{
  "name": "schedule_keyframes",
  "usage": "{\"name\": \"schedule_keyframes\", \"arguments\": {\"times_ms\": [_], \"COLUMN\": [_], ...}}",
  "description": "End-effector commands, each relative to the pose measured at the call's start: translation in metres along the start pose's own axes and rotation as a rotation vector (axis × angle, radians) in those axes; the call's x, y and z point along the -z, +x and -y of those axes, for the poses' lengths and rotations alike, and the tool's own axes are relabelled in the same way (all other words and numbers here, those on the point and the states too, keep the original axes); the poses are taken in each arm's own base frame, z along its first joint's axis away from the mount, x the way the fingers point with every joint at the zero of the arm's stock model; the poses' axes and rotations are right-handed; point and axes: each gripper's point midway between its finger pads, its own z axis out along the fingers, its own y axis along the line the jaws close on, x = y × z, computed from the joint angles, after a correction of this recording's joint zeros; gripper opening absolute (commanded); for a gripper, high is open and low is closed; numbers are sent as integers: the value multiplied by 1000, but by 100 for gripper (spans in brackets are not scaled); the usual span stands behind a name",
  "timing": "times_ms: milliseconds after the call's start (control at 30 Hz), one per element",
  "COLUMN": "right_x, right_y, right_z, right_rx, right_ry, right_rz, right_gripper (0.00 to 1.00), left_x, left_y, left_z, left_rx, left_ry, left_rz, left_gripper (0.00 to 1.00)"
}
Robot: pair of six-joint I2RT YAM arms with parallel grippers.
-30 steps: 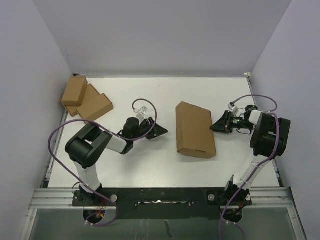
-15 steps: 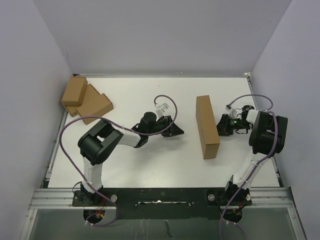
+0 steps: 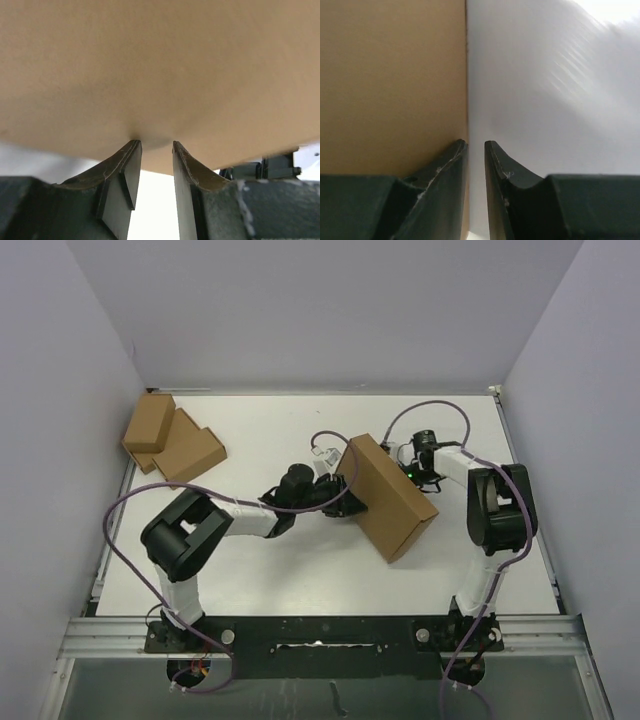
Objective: Fold the paper box
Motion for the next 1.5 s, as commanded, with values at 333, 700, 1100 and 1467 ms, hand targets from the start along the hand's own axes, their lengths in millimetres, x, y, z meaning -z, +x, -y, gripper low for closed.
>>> {"name": "schedule_keyframes", "arguments": {"times_ms": [333, 700, 1100, 1467], "right_x": [54, 162, 191, 150], "right_y": [-36, -48, -35, 17], "right_z": [32, 59, 80, 123], "right_rx": [88, 176, 261, 173], "right_ry": [210, 413, 544, 526], "right_rz": [85, 321, 346, 85], "right_gripper": [40, 55, 64, 2], "left_x": [32, -18, 52, 119], "left_y": [-63, -83, -94, -74], "left_z": [65, 74, 31, -15], "left_rx": [-171, -225, -234, -147], "left_ry": [36, 93, -109, -262], "left_rz": [165, 84, 143, 157], "left_gripper": [31, 32, 44, 28]}}
